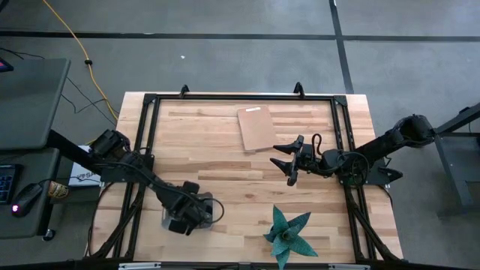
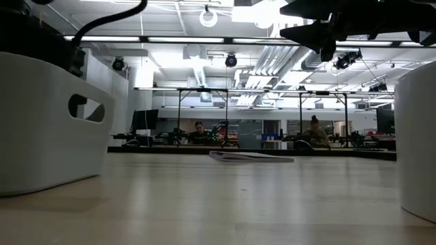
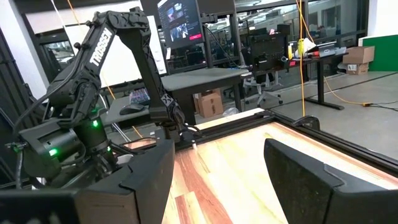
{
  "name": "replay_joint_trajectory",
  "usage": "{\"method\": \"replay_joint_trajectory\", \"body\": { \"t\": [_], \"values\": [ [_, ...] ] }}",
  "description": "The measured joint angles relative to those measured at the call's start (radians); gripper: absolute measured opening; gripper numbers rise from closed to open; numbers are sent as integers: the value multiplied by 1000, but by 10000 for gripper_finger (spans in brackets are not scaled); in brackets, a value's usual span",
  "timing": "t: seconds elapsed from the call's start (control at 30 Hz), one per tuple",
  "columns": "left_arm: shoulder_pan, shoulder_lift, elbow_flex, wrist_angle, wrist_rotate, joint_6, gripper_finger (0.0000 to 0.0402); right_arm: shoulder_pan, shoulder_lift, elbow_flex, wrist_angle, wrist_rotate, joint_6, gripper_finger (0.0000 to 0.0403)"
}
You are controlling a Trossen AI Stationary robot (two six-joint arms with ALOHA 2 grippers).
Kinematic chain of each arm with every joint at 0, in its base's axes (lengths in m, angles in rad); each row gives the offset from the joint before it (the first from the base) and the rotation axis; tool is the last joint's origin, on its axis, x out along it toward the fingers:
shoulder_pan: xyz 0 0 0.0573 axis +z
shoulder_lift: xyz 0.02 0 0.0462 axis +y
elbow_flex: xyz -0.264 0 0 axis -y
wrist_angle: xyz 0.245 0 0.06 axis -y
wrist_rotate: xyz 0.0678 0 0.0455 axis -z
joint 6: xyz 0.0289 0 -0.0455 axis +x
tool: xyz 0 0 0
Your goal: Pick and place USB-C Cables
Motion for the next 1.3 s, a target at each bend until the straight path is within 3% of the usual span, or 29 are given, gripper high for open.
{"method": "replay_joint_trajectory", "body": {
  "t": [0.23,0.5,0.77,0.9,1.07,1.3],
  "values": [
    [53,3,72,-108,13,23,206,0,0,0,-1,0,0,241],
    [100,1,236,-341,14,87,214,0,0,0,-6,0,1,241],
    [107,-196,289,-340,-166,105,214,0,0,0,-15,0,1,241],
    [107,-386,283,-238,-331,126,214,0,0,0,-12,0,1,241],
    [112,-665,163,63,-493,254,214,0,0,0,-12,0,19,241],
    [151,-986,-86,398,-565,364,214,0,0,0,-10,0,16,241]
  ]
}}
